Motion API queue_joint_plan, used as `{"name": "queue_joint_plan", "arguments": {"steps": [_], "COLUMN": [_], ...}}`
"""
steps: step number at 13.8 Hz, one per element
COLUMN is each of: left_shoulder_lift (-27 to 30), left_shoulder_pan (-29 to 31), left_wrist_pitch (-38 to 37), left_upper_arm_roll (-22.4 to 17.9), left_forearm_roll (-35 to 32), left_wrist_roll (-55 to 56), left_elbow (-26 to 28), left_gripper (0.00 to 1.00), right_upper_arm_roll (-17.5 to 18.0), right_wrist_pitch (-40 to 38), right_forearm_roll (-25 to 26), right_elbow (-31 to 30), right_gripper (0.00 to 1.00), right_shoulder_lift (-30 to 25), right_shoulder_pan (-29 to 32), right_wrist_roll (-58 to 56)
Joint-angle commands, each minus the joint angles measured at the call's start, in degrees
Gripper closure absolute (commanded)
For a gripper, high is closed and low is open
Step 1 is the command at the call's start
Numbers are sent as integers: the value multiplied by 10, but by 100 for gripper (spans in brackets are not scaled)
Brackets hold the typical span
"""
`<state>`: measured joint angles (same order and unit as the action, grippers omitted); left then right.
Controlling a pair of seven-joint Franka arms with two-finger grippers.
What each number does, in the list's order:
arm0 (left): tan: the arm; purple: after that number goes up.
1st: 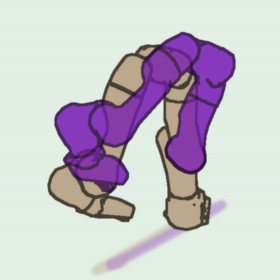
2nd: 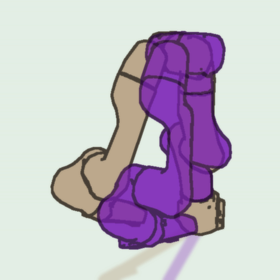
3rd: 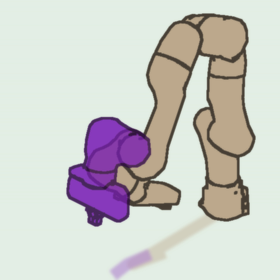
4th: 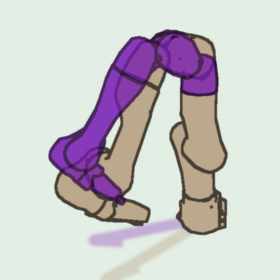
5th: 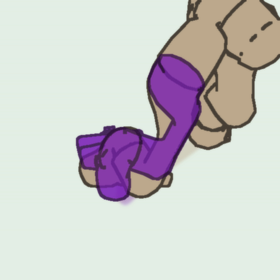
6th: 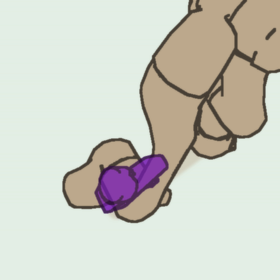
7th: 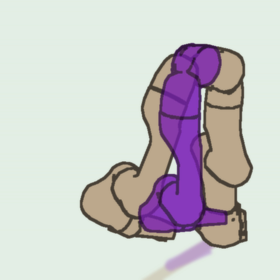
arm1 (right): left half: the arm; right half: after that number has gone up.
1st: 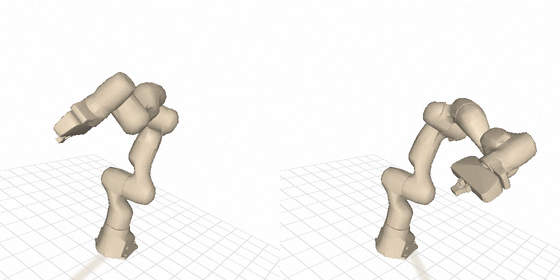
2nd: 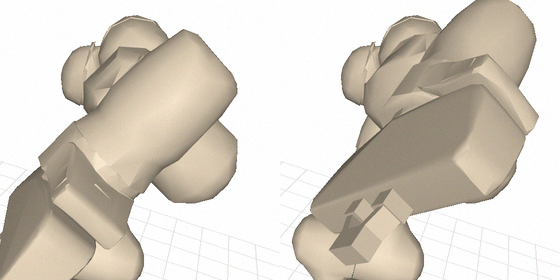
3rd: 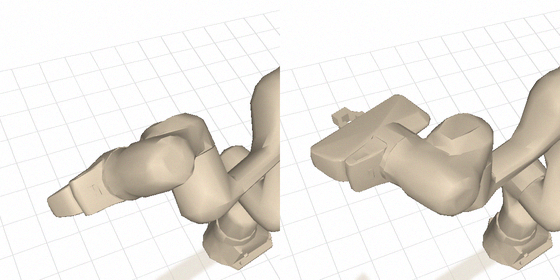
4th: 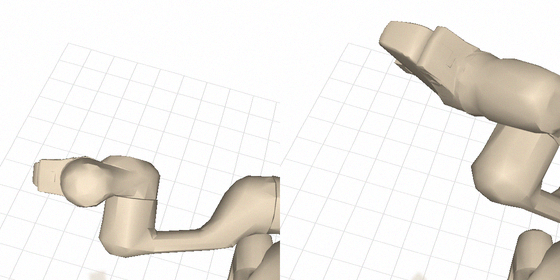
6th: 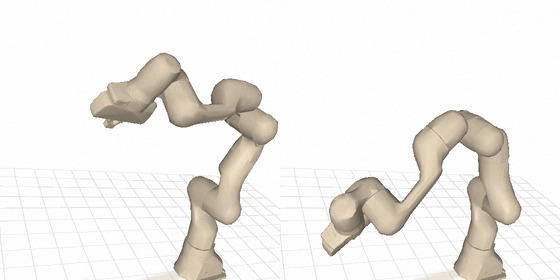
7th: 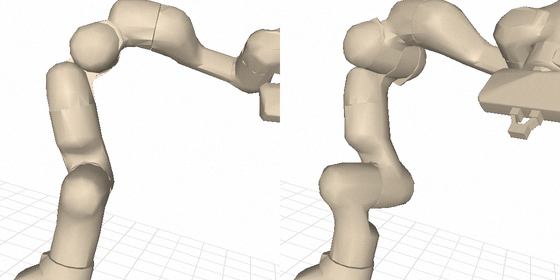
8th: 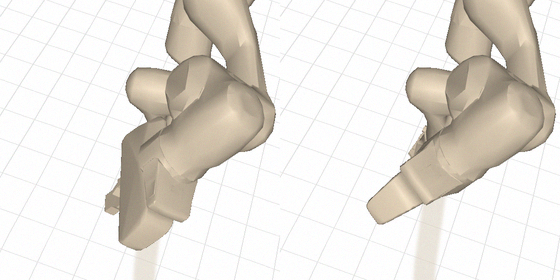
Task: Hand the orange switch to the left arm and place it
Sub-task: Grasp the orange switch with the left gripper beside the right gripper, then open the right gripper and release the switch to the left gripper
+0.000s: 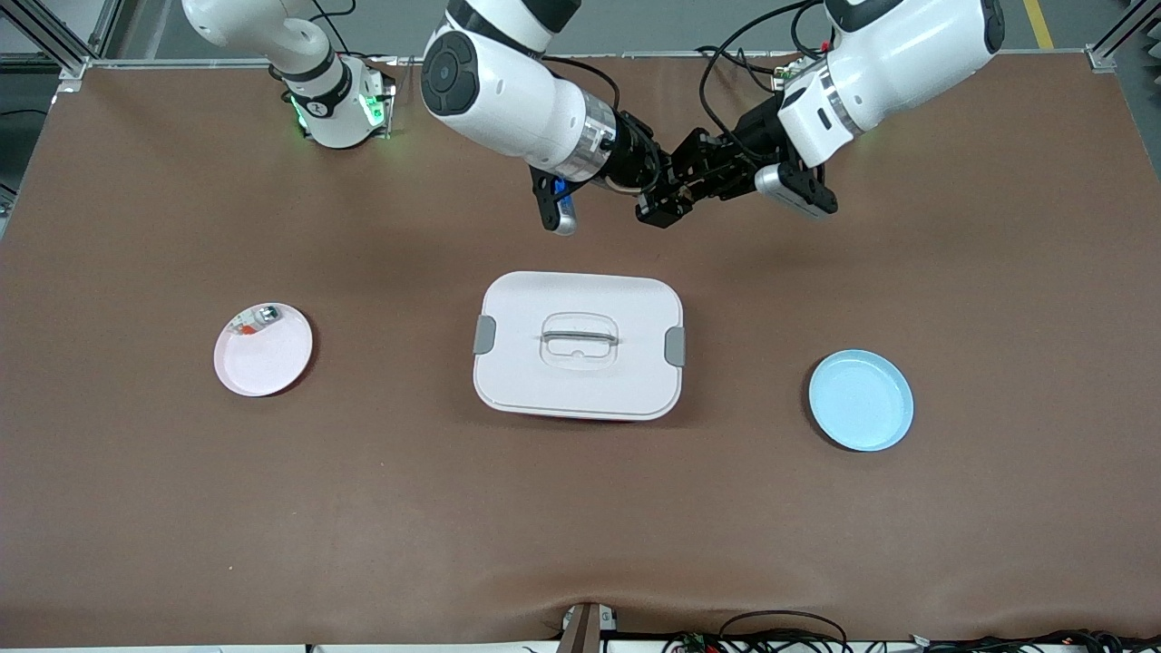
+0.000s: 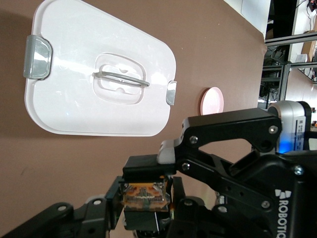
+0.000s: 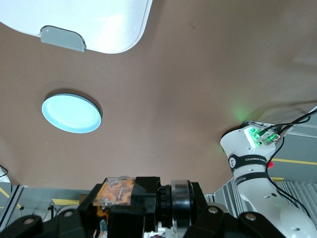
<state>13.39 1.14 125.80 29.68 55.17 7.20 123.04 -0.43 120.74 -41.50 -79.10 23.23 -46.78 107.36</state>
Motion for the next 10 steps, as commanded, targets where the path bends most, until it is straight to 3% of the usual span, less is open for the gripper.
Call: {"name": "queue_joint_plan", "arguments": {"steps": [1, 2, 3, 10], "left_shoulder_lift": [-12, -12, -13, -16], "left_shoulder_pan": [3, 3, 4, 7], "left_wrist_pitch": [9, 9, 9, 5], "left_upper_arm_roll": [6, 6, 6, 3], "left_forearm_roll": [5, 5, 5, -20], "left_wrist_roll": [-15, -15, -15, -18], "left_elbow": [-3, -3, -8, -15], "left_gripper": [100, 100, 100, 100], "right_upper_arm_roll": [-6, -6, -6, -8], "right_wrist_pitch": [-6, -6, -7, -10], "right_forearm_roll": [-2, -2, -2, -2], "right_elbow": [18, 19, 18, 19], "right_gripper": [44, 27, 0, 0], "right_shoulder_lift": [5, 4, 4, 2], "right_shoulder_pan": [-8, -8, -7, -2], "right_wrist_roll": [12, 11, 12, 9]}}
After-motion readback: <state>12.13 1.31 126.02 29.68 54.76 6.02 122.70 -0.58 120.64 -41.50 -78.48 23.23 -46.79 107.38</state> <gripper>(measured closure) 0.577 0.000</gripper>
